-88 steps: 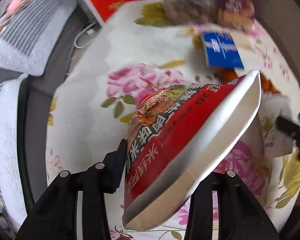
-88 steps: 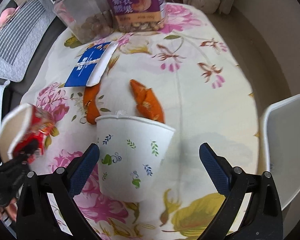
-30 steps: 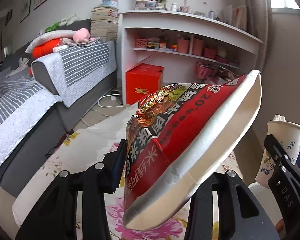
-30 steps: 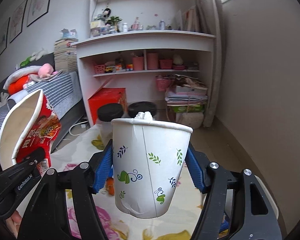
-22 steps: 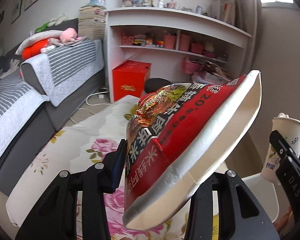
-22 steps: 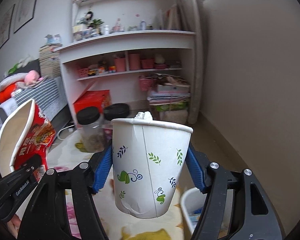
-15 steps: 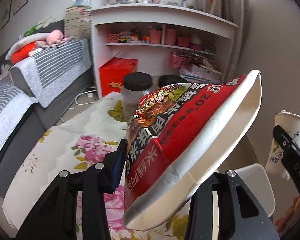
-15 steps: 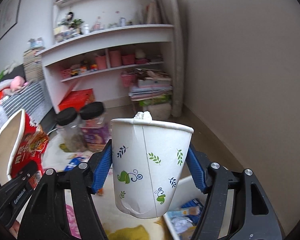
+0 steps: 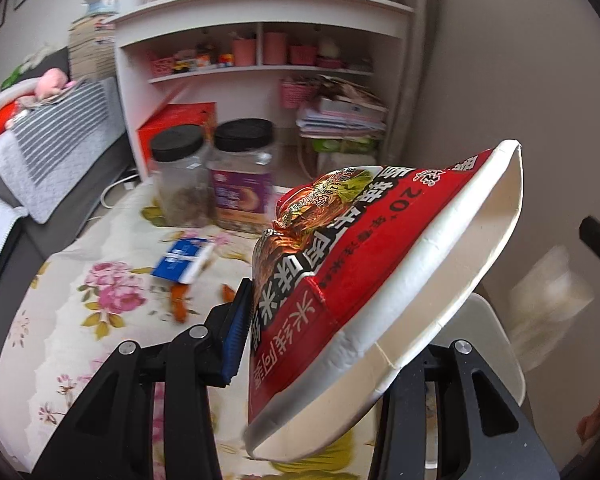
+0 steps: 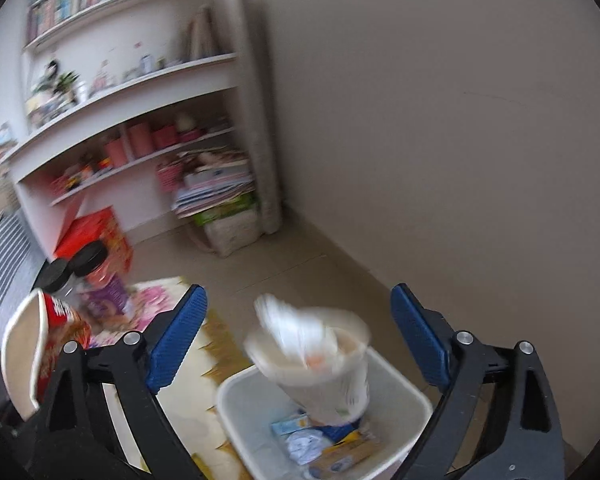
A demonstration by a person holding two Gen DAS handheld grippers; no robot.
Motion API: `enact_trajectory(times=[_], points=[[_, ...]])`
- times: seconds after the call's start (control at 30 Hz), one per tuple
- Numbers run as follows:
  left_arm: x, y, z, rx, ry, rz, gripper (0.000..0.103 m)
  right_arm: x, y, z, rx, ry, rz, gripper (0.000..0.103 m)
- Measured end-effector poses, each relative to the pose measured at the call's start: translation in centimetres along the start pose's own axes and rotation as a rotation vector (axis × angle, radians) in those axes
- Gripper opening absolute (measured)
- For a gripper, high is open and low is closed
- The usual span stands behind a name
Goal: Collect trash
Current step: 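Carry the wrapper and paper cup over the white bin and open both grippers, then grasp the blue biscuit box with the left gripper while the right gripper grasps an orange peel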
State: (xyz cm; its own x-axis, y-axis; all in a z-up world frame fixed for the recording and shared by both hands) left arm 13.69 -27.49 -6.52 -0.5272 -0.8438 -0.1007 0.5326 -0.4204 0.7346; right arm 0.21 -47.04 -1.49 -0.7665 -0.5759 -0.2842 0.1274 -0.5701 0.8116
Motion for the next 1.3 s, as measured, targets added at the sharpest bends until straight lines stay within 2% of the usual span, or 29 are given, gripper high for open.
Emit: enact_trajectory(times=[0.23, 0.5, 0.57, 0.63, 0.7, 0.9, 1.07, 1.3], points=[[5.2, 0.3, -0.9, -0.026, -0.067, -0.057, 0.042, 4.4, 1.8, 0.4, 0.016, -0.052, -0.105, 0.092], [11.0, 0.6, -1.2, -0.044, -0.151, -0.116, 0.043, 7.4, 2.9, 0.2, 0.019, -0.075, -0.191, 0.094], [12.1, 0.5, -1.5, -0.059, -0.183, -0.126, 0.051, 7.7, 3.2, 0.1, 0.021, -0.078, -0.208, 0.094], [13.0, 0.3, -1.9, -0.090, -0.206, -0.133, 0.076, 8.0, 3.4, 0.1, 0.026, -0.080, -0.225, 0.094], [13.5, 0.2, -1.9, -0.091, -0.224, -0.137, 0.079, 8.3, 3.5, 0.2, 0.028, -0.084, -0.234, 0.095], [14.0, 0.1, -1.8, -0.096, -0.232, -0.179, 0.083, 8.1, 3.4, 0.2, 0.024, -0.084, -0.223, 0.096], [13.0, 0.2, -1.7, -0.091, -0.195, -0.195, 0.085, 7.4, 3.1, -0.1, 0.016, -0.093, -0.202, 0.096], [9.7, 0.1, -3.4, -0.124, -0.090, -0.226, 0.088, 4.3, 0.5, -2.8, -0.105, -0.141, -0.072, 0.096]])
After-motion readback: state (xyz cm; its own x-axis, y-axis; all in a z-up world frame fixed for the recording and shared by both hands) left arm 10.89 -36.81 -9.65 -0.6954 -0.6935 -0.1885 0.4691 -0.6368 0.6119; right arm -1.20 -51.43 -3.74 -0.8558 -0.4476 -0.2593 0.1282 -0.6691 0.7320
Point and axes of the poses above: each gripper's, at about its wrist camera, not at the fingertips, and z roughly against the way its jaws point, x to its right, y to its top, the point moved 4 cm from there along -z, roughly the way its jaws point, and after that the axes turned 11 degrees about -z, right-handed, at the moved point
